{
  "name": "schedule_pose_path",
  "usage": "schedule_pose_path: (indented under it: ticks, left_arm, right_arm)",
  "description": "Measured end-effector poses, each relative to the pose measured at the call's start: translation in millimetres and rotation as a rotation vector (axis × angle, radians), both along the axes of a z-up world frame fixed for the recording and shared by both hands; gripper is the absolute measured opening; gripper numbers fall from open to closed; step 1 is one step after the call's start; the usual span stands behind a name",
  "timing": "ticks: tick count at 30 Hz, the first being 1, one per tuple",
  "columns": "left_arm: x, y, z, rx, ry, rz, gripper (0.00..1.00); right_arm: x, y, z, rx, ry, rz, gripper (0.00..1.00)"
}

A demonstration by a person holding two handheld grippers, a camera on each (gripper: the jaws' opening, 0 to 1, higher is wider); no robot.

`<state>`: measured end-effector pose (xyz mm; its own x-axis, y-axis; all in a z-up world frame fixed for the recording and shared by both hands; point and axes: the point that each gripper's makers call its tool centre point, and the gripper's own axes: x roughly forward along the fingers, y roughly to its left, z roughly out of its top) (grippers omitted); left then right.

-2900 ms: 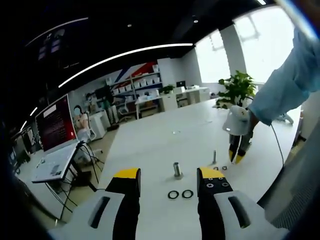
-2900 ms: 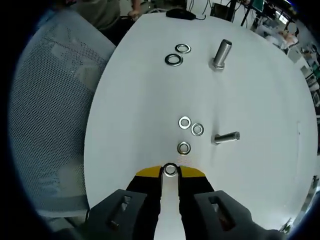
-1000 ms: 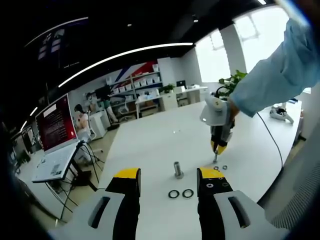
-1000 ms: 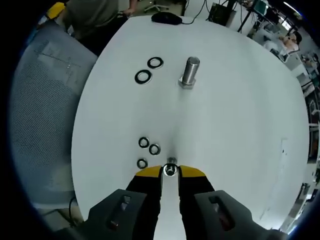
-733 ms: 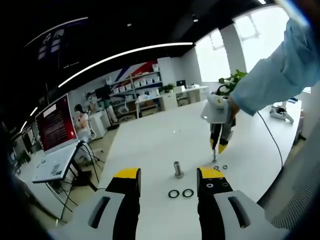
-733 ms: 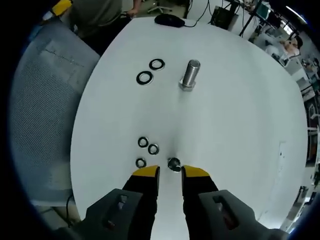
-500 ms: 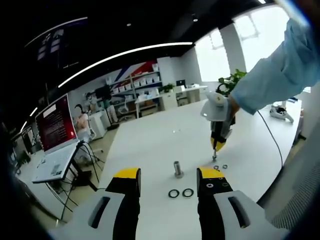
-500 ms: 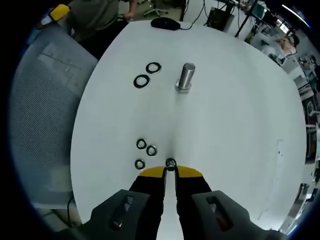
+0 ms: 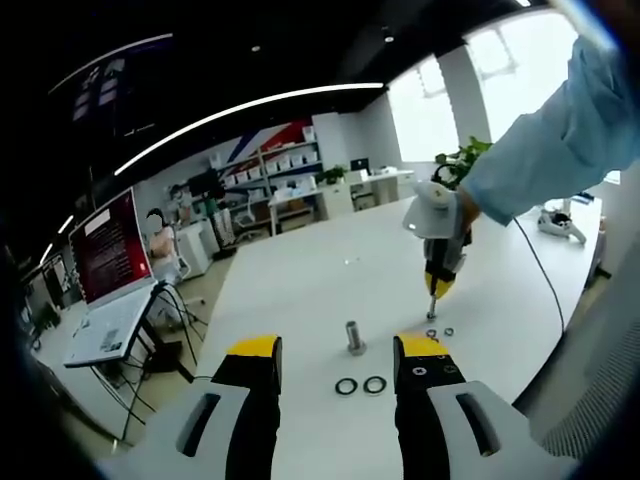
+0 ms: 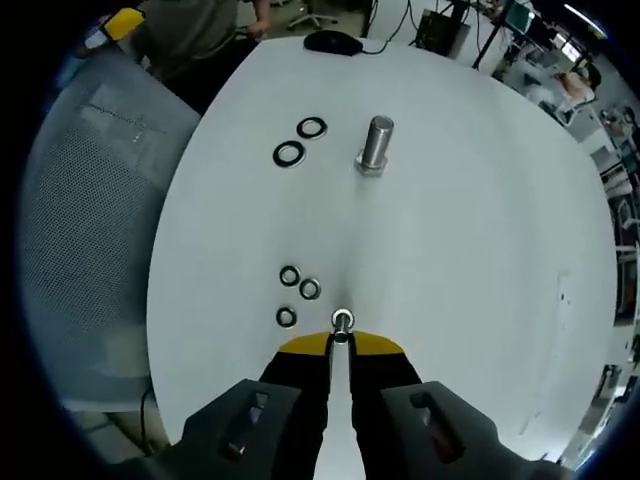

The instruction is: Place the washer onto the threaded stud by aligning its center hole with the stud, sliding it down to the base, and recovering from edge contact or off-axis alignment until the washer reaches the visible bottom stop.

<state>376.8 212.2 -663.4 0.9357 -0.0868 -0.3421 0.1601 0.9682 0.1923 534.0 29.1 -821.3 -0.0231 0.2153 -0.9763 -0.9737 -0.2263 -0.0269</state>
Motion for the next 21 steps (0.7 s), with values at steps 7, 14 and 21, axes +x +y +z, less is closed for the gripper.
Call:
schedule_pose_path:
  ticks: [7, 14, 21]
  left_arm:
    - [0.3, -0.3, -0.2, 0.002, 0.001, -0.002, 0.43]
    - [-0.1, 0.6, 0.1, 0.001, -0.002, 0.002, 0.43]
    - [-0.1, 0.6, 0.3, 0.004, -0.002, 0.003, 0.43]
  right_arm:
    - [-7.2, -6.9, -1.1, -0.019, 0.025, 0.002, 0.07]
    - [-18.2, -10.9, -1.9, -0.047, 0.069, 0.010, 0.07]
    - [-24.0, -12.2, -2.0, -0.053, 0.086, 0.022, 0.08]
